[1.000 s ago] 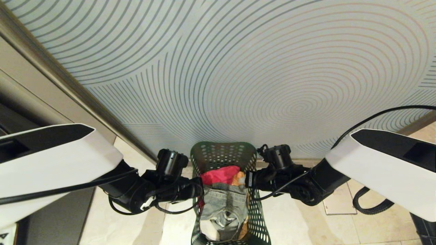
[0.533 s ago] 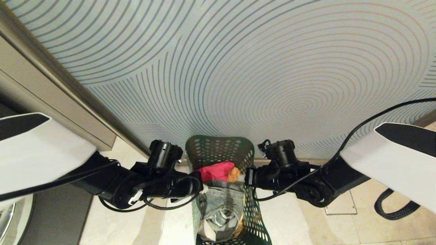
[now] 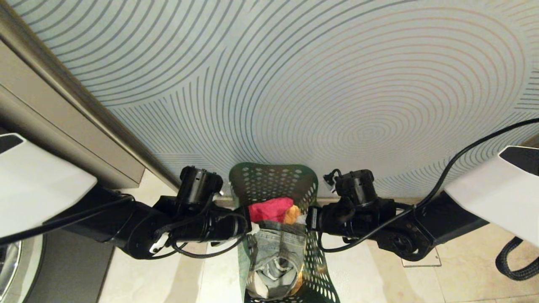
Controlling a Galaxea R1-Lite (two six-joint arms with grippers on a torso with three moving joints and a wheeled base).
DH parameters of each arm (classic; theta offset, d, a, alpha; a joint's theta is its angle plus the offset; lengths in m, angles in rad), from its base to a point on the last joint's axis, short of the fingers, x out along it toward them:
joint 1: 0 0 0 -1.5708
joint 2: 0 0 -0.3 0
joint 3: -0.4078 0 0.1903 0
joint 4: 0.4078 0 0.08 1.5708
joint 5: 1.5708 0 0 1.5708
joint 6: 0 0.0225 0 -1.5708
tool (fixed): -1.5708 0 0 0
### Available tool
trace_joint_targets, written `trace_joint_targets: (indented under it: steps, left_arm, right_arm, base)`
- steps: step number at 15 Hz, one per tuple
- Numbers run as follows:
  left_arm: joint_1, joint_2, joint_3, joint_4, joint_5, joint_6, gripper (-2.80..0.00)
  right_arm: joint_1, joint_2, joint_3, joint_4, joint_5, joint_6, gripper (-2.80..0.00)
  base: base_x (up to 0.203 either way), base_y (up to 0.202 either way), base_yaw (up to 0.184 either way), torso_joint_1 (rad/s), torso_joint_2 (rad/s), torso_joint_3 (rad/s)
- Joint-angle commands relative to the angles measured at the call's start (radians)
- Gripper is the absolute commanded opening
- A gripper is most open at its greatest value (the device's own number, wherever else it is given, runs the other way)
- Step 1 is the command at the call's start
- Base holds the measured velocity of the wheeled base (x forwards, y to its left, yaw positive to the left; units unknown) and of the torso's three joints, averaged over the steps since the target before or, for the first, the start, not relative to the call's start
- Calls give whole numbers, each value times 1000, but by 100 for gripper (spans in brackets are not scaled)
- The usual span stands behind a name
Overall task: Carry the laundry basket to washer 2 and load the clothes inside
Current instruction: Pick up the clothes basket and put it beside the washing machine
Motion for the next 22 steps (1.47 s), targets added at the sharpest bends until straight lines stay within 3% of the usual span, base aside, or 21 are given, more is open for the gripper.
trace_joint_targets:
  steps: [1,22]
  left_arm:
    - [-3,-18,9,-4,-1,-4,-280]
    - [-33,-128,87,42,-18,-5,-280]
  right_arm:
    - [3,-16,0,-5,1,2,-280]
    - [81,-77,9,-5,3,7,-280]
  base:
    - [0,0,0,6,2,163]
    - [0,0,0,2,2,201]
